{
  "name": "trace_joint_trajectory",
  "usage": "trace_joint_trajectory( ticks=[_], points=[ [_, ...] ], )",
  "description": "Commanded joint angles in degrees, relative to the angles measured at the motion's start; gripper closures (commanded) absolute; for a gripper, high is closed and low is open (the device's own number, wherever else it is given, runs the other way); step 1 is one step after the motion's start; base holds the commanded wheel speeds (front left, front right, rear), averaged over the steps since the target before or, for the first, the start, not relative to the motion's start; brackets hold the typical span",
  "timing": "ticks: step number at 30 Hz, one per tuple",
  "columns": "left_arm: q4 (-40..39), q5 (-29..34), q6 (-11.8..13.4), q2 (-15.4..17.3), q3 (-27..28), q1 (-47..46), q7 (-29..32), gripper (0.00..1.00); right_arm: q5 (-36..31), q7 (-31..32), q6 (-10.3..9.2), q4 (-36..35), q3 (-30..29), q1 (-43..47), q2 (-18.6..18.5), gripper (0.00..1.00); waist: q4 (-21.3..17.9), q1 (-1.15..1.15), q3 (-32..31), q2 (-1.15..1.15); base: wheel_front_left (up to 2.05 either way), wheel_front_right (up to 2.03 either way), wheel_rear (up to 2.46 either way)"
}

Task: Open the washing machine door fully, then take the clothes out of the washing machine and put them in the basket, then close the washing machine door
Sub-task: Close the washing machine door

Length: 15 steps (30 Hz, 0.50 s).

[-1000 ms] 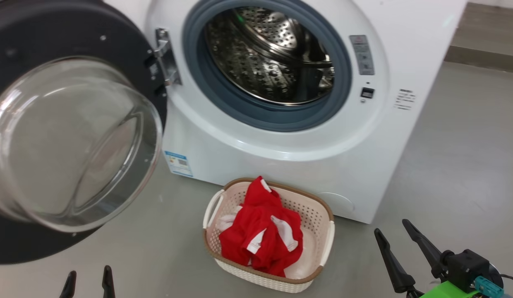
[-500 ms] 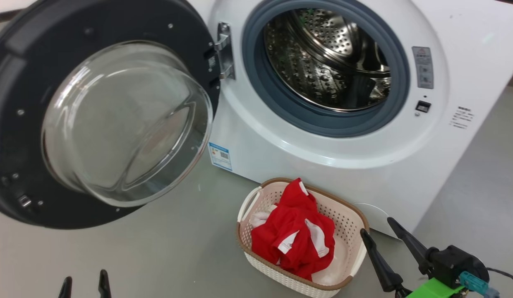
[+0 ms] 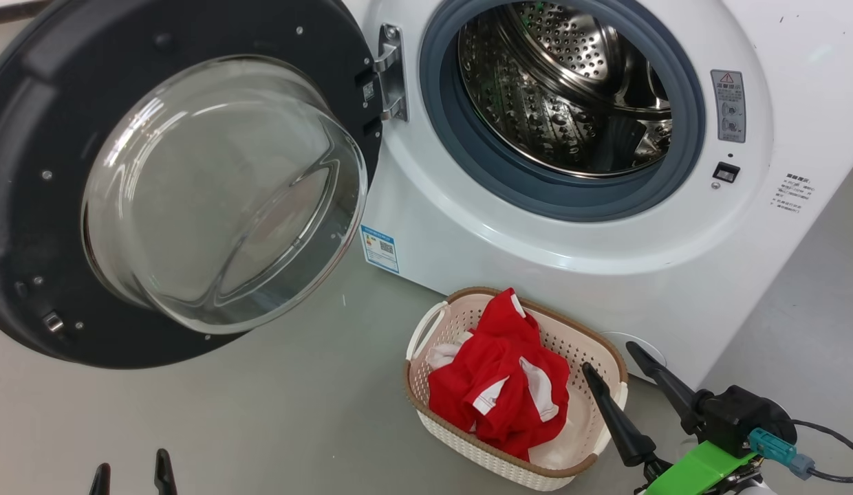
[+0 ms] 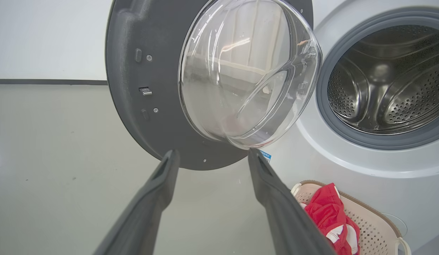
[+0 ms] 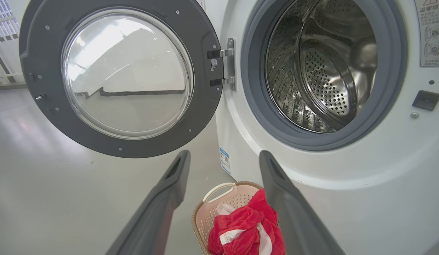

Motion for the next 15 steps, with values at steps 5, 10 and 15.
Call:
trace_joint_trajectory(
  ticks=[5, 10, 15],
  points=[
    [-2.14, -0.04, 0.56, 0.30, 1.34, -0.50, -0.36, 0.00, 0.58, -0.37, 0.36, -1.15, 1.04, -1.90, -1.01, 0.00, -0.23, 0.00, -0.34, 0.00, 0.00, 0.00, 0.00],
    [-2.19, 0.12, 0.46, 0.30, 1.04, -0.51, -0.36, 0.00, 0.51, -0.37, 0.36, -1.25, 0.77, -1.55, -0.91, 0.00, -0.36, 0.00, -0.56, 0.00, 0.00, 0.00, 0.00],
    [-2.60, 0.08, 0.21, 0.30, 0.93, -0.63, -0.36, 0.00, 0.42, -0.37, 0.36, -1.45, 0.53, -1.21, -0.77, 0.00, -0.45, 0.00, -0.68, 0.00, 0.00, 0.00, 0.00]
  ],
)
